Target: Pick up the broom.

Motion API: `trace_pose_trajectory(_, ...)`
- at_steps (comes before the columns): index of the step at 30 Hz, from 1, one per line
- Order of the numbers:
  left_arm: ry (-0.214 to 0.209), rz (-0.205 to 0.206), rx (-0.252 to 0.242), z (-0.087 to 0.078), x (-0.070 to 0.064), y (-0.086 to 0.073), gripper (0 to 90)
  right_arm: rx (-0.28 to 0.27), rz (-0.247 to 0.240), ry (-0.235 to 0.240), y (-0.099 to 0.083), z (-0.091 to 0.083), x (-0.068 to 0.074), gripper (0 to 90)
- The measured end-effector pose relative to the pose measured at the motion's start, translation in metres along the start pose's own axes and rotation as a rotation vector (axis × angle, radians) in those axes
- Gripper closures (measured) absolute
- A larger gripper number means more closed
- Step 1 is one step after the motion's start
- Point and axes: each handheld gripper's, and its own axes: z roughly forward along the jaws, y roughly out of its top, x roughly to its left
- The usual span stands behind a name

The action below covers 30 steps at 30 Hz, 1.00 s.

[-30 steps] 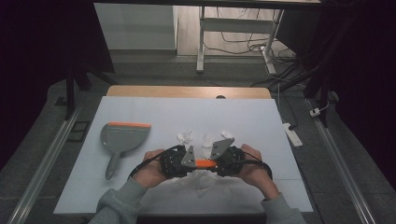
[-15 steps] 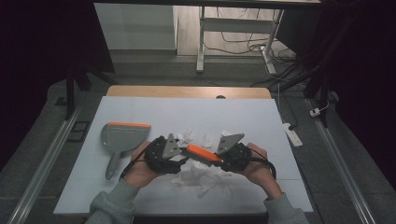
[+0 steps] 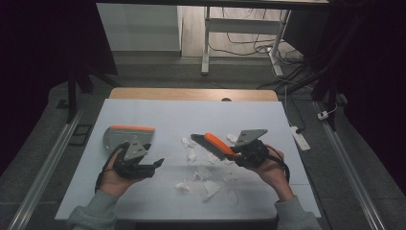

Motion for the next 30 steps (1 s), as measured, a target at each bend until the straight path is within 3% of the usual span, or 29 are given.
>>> trace_pose_trajectory(4, 0.017, -0.038, 0.028, -0.001, 0.009, -0.019, 33.2, -0.006, 0.039, -0.03, -0.004, -0.002, -0.008, 71.3)
trace_pose_trajectory(7, 0.037, -0.036, 0.055, -0.005, 0.014, -0.028, 33.2, -0.005, 0.07, -0.043, -0.007, -0.003, -0.013, 71.3)
trace_pose_trajectory(10, 0.036, -0.071, 0.053, -0.007, 0.021, -0.037, 32.6, -0.01, 0.084, -0.042, -0.011, -0.006, -0.018, 71.3)
trace_pose_trajectory(15, 0.03, -0.128, 0.043, -0.008, 0.025, -0.05, 31.8, -0.019, 0.133, -0.085, -0.018, -0.014, -0.026, 71.3)
trace_pose_trajectory(30, 0.041, -0.142, 0.051, -0.001, 0.027, -0.052, 30.2, -0.005, 0.248, -0.205, -0.036, -0.036, -0.048, 71.2)
